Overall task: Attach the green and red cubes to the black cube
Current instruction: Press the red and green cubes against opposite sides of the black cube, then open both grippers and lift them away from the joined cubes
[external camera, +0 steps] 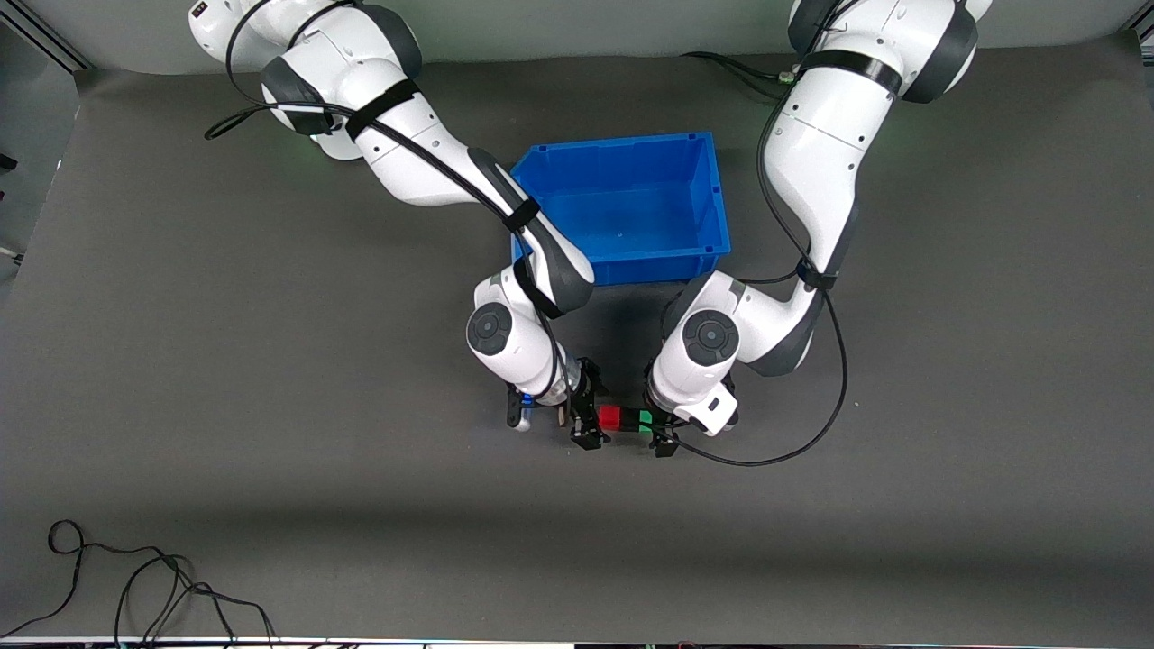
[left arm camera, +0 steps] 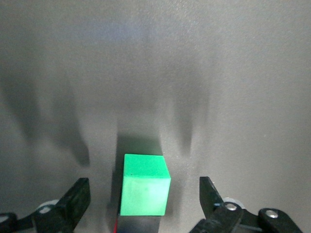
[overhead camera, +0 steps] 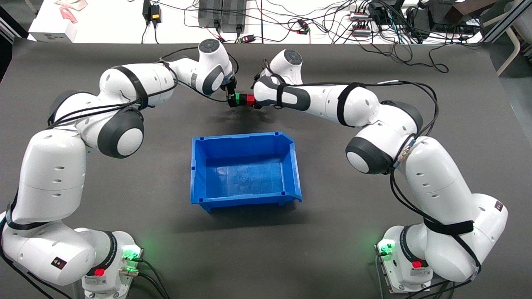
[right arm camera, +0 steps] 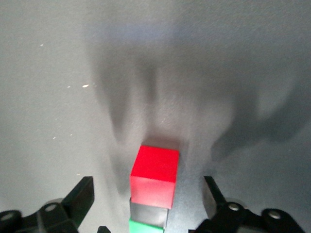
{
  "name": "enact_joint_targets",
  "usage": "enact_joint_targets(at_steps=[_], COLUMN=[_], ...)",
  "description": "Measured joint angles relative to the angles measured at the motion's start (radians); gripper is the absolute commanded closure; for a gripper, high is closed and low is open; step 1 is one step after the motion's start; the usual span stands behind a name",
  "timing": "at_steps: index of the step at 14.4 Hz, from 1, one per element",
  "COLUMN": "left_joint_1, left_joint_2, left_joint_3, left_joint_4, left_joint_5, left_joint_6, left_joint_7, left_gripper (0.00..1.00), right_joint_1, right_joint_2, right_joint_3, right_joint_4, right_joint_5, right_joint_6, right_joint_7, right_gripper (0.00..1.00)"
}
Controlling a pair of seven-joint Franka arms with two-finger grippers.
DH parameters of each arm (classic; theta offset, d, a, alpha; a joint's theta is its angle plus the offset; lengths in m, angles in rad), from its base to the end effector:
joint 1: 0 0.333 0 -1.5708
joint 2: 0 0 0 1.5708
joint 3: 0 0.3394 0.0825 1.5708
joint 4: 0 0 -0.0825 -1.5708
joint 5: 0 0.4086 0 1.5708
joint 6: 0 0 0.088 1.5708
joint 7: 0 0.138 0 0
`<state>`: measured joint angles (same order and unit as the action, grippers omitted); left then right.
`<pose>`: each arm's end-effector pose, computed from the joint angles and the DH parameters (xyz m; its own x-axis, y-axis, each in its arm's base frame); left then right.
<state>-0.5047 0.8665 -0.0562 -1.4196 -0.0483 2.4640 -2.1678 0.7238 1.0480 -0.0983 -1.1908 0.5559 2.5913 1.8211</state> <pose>0.6694 -0.4117 0.1648 -0.0850 0.9828 -0.1640 0.9897 0.1023 0.1004 0.6650 0.5094 0.1458 0.0547 -0.9145 -0.4009 -0.9814 0.0247 -0.1903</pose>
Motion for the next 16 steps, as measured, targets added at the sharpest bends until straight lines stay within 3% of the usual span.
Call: enact_joint_targets(at_steps=[4, 10, 16], left_joint_1=[0.048, 0.148, 0.271], left_joint_2=[-0.055, -0.228, -0.368], left_joint_3=[0.013, 0.019, 0.022], left_joint_4=[0.023, 0.026, -0.097], left_joint_5=[0.001, 0.019, 0.171], left_joint_6=[-0.172, -0.545, -0.575], left_joint_7=[0.077, 0.38, 0.75], left_gripper=[0.0, 0.0, 0.0], right_joint_1=[-0.008, -0.15, -0.33], right_joint_2=[-0.044, -0.285, -0.534], right_joint_3=[-0.026, -0.066, -0.073], right_joint_4=[0.033, 0.058, 0.053], right_joint_5=[0.0, -0.004, -0.011], right_joint_6=[-0.097, -0.519, -0.924], right_joint_7=[0.0, -0.027, -0.271], right_gripper=[0.0, 0.0, 0.0])
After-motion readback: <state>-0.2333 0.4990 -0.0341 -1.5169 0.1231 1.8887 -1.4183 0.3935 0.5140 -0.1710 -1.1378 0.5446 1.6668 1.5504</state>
